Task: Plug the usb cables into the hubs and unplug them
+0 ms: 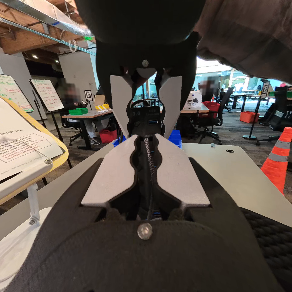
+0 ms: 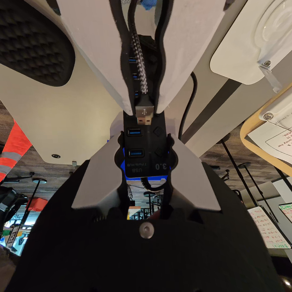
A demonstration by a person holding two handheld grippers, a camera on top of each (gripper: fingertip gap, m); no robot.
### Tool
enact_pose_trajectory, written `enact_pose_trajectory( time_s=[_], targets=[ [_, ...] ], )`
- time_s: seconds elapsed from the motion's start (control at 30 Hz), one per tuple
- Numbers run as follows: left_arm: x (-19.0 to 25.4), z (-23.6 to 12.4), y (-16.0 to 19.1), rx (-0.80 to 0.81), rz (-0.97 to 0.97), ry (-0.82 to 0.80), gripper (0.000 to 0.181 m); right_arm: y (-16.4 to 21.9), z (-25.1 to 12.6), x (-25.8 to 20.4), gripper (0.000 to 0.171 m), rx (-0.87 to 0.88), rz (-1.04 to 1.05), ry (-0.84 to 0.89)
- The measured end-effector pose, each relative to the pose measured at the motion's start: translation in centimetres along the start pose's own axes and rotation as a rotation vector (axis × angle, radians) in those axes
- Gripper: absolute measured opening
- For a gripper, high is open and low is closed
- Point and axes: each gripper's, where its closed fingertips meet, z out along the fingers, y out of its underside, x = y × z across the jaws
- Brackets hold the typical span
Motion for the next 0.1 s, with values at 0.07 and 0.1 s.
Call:
enact_pose_trajectory(
  time_s=[0.07,0.1],
  targets=[
    [0.02,0.01,-0.02,0.007,-0.012,0.002,0.013,-0.02,-0.07,0.12,0.052,-0.016,-0.007,-0.002],
    [0.02,0.01,-0.07,0.015,-0.022,0.001,0.013,-0.05,-0.11,0.16,0.052,-0.023,-0.010,-0.004]
  ],
)
